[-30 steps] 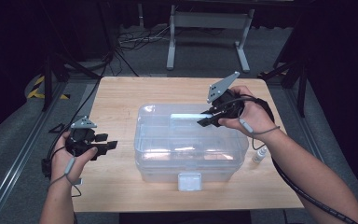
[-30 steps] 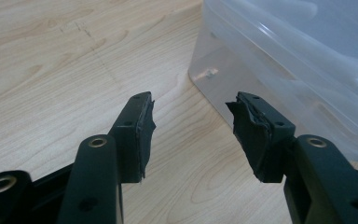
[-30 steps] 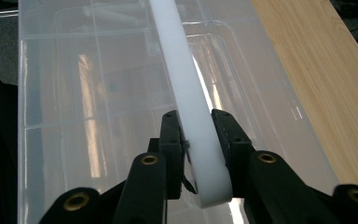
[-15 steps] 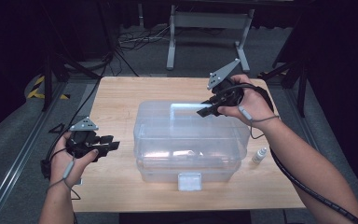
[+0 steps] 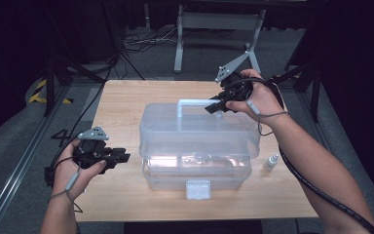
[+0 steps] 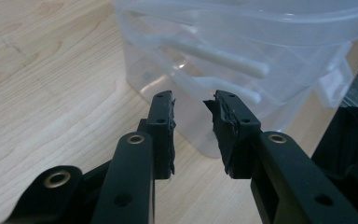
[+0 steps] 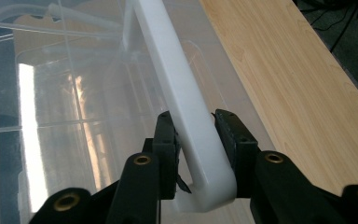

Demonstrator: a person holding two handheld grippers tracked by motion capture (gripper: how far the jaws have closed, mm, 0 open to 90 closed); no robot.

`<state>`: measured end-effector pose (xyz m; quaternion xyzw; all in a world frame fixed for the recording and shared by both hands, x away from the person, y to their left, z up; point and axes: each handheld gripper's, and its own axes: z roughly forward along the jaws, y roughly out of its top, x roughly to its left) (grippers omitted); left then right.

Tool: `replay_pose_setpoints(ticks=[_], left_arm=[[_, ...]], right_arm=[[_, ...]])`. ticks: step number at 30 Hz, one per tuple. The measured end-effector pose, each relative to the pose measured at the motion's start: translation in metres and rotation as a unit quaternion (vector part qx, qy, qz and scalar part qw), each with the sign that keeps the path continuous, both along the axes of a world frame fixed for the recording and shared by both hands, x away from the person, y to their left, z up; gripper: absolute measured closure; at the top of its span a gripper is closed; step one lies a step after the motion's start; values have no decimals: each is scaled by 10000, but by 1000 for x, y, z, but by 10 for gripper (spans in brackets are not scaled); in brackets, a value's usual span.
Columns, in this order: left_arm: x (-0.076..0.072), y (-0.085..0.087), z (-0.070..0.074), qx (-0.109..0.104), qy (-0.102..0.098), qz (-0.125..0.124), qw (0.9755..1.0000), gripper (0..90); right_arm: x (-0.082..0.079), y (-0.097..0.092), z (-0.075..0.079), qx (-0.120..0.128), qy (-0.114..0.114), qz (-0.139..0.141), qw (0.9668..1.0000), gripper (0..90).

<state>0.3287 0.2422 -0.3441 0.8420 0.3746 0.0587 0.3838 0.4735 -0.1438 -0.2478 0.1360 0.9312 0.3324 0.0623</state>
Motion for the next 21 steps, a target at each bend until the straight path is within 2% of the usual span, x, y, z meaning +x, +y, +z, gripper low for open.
replay_pose_setpoints(ticks=[12, 14, 16, 17, 21], left_arm=[[-8, -10, 6, -107, -83, -228, 9996, 672], [-9, -11, 7, -116, -211, -263, 9994, 704], [-10, -12, 10, -307, -388, -282, 9984, 762], [-10, -12, 11, -394, -436, -303, 9978, 793], [-11, -15, 14, -519, -547, -348, 9965, 862]], right_arm=[[19, 1, 4, 26, 56, -163, 9998, 693], [21, 1, 4, 39, 67, -171, 9998, 693], [23, 1, 4, 51, 87, -189, 9998, 691], [23, 1, 4, 49, 100, -198, 9997, 691], [25, 1, 4, 43, 82, -215, 9997, 689]])
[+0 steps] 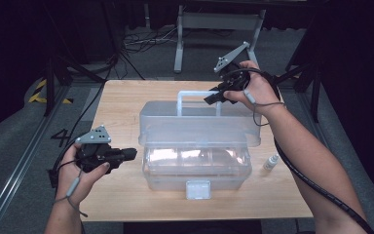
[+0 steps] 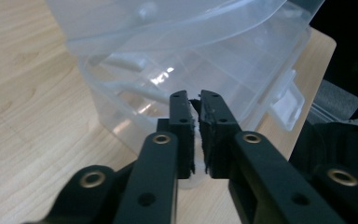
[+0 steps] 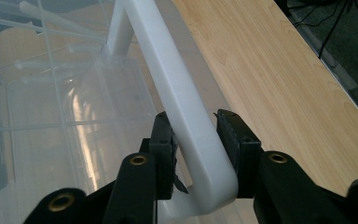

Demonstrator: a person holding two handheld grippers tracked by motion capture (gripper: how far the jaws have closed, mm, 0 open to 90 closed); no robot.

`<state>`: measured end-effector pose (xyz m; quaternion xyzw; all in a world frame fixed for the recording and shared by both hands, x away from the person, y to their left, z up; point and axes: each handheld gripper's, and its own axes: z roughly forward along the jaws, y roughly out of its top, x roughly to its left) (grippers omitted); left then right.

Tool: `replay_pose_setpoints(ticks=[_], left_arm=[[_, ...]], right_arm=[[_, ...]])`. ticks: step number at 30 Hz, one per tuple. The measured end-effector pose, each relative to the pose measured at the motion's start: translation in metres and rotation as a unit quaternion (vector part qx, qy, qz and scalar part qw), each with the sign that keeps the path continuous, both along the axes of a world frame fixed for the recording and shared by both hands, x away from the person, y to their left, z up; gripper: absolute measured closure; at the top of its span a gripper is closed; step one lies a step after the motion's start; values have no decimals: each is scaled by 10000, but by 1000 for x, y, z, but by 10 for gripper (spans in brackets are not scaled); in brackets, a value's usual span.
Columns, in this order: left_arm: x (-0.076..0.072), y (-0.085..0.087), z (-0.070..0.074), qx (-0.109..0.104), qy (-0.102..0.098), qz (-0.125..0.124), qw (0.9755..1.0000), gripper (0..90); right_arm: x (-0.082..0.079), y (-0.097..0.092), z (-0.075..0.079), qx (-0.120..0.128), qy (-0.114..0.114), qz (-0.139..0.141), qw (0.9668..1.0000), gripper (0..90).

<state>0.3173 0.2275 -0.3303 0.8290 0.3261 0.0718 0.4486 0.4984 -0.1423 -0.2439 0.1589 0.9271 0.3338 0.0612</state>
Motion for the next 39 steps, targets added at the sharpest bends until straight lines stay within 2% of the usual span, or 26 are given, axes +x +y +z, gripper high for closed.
replay_pose_setpoints(ticks=[4, 8, 14, 19, 22, 23, 35, 37, 39], left_arm=[[1, -9, 0, -127, -124, -73, 9998, 893], [4, -20, -4, -279, -364, 36, 9989, 890], [8, -33, -9, -363, -450, 145, 9982, 890], [12, -41, -14, -445, -653, 284, 9965, 888], [13, -41, -13, -438, -646, 345, 9963, 893], [13, -40, -12, -501, -705, 356, 9956, 892], [13, -41, -11, -475, -665, 393, 9959, 896], [14, -40, -11, -458, -628, 395, 9962, 897], [14, -40, -11, -460, -624, 397, 9962, 897]], right_arm=[[0, 1, 0, -32, -20, -29, 10000, 687], [1, 1, 0, -24, -24, -51, 10000, 686], [1, 1, 0, -32, -77, -106, 9999, 683], [2, 0, -1, 38, -56, -149, 9999, 681], [2, 0, -2, 53, -82, -162, 9998, 679], [2, -1, -2, 90, -93, -165, 9998, 679], [0, 0, -3, 94, -124, -180, 9997, 677], [0, -1, -3, 113, -117, -217, 9996, 637], [-2, -2, -2, 191, -227, -299, 9991, 582]])
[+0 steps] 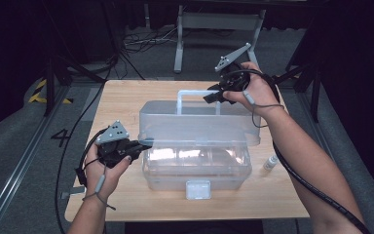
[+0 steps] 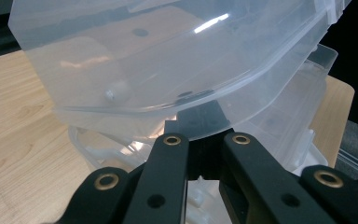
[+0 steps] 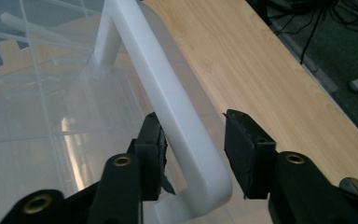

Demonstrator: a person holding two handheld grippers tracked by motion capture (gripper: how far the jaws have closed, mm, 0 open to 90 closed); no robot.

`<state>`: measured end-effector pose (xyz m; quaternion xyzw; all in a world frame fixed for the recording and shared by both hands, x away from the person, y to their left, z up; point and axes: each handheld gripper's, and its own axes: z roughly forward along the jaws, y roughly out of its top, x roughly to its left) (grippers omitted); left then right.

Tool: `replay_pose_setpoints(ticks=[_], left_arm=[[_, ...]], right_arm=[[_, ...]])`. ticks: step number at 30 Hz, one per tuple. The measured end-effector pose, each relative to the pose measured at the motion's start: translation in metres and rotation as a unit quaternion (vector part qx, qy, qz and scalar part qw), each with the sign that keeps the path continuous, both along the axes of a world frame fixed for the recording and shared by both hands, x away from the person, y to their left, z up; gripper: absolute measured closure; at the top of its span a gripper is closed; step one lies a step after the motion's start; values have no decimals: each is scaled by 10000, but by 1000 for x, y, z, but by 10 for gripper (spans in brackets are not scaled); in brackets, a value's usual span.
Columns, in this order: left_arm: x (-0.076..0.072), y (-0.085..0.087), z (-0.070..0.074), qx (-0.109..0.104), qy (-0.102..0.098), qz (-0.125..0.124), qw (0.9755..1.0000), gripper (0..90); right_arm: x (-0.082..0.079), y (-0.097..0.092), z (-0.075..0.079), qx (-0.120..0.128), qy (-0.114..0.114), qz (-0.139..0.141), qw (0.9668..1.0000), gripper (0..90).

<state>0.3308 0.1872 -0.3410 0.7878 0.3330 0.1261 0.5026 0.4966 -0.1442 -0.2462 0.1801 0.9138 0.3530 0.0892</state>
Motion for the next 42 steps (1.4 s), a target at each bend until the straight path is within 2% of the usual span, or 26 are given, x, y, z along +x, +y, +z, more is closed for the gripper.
replay_pose_setpoints(ticks=[4, 6, 8, 11, 13, 20, 27, 32, 34, 35, 37, 42], left_arm=[[0, 0, 1, 5, 12, 2, 10000, 898], [1, 0, 1, 20, 11, 8, 10000, 898], [1, 0, 2, 41, 11, 14, 10000, 898], [2, 0, 3, 51, 8, 20, 10000, 898], [3, 0, 4, 50, 19, 6, 10000, 898], [7, 1, 7, 6, 57, -44, 10000, 898], [10, 2, 11, 25, 100, -74, 9999, 898], [13, 2, 14, 22, 80, -96, 9999, 898], [14, 2, 15, 15, 56, -92, 9999, 898], [15, 2, 15, 9, 60, -101, 9999, 898], [16, 2, 16, -5, 41, -84, 10000, 898], [18, 2, 18, -32, 32, -73, 10000, 898]], right_arm=[[-2, -3, 3, 120, -100, -16, 9999, 517], [-8, -6, 7, 323, -153, -33, 9994, 469], [-10, -7, 8, 380, -188, -28, 9991, 460], [-19, -11, 15, 512, -526, -138, 9972, 450], [-25, -16, 20, 670, -645, -192, 9955, 450], [-42, -36, 33, 972, -794, -328, 9916, 453], [-56, -52, 36, 1075, -851, -414, 9897, 453], [-72, -66, 39, 1209, -879, -423, 9879, 454], [-78, -71, 39, 1260, -888, -420, 9872, 461], [-87, -77, 38, 1306, -871, -421, 9867, 474], [-90, -79, 37, 1320, -863, -419, 9866, 487], [-113, -97, 34, 1370, -827, -441, 9861, 638]])
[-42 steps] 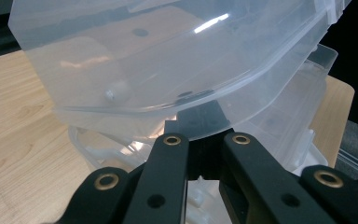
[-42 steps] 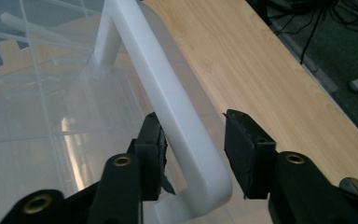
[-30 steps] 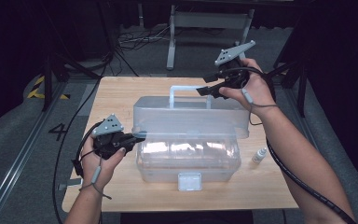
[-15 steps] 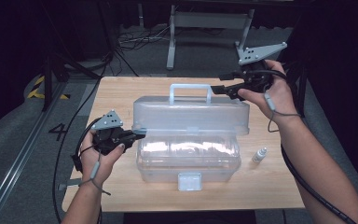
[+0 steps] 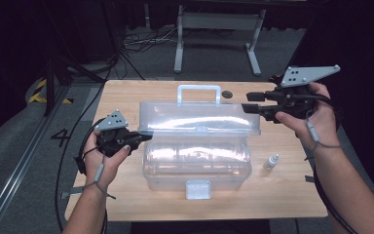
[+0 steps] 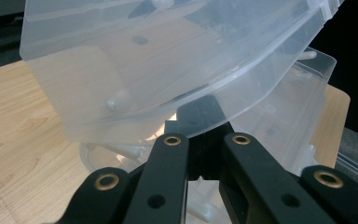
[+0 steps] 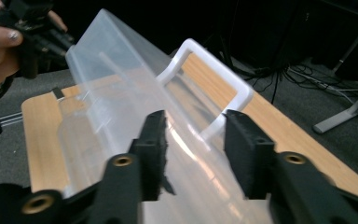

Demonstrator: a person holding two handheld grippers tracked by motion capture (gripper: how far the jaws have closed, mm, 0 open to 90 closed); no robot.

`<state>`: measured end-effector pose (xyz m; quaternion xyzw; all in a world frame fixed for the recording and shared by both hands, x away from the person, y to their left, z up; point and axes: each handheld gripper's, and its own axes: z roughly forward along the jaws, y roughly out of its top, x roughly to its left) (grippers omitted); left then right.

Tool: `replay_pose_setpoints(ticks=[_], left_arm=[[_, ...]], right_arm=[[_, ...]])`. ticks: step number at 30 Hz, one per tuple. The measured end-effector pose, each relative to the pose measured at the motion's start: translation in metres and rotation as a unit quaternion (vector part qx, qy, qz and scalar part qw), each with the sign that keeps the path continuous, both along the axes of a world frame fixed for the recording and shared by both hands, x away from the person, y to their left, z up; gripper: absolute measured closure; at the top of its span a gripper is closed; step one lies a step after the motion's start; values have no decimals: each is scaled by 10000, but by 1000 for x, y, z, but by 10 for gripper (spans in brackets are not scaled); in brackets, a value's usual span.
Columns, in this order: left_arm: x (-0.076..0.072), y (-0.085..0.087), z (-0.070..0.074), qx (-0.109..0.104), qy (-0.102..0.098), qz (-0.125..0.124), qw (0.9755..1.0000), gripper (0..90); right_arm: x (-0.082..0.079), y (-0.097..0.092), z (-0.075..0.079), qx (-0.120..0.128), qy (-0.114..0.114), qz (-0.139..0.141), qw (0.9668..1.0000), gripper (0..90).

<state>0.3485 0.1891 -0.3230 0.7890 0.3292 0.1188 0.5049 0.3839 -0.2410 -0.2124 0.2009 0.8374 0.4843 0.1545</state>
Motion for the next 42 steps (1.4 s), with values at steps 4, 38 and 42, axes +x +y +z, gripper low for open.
replay_pose_setpoints(ticks=[4, 38, 42], left_arm=[[1, 0, 1, 3, -13, 4, 10000, 898], [8, -2, 7, -24, -176, 170, 9997, 898], [10, -3, 9, 0, -213, 184, 9996, 898]], right_arm=[[-16, -11, -7, 82, 71, -12, 9999, 746], [-19, -39, -111, 777, 439, -522, 9946, 900], [-13, -36, -109, 869, 342, -567, 9940, 900]])
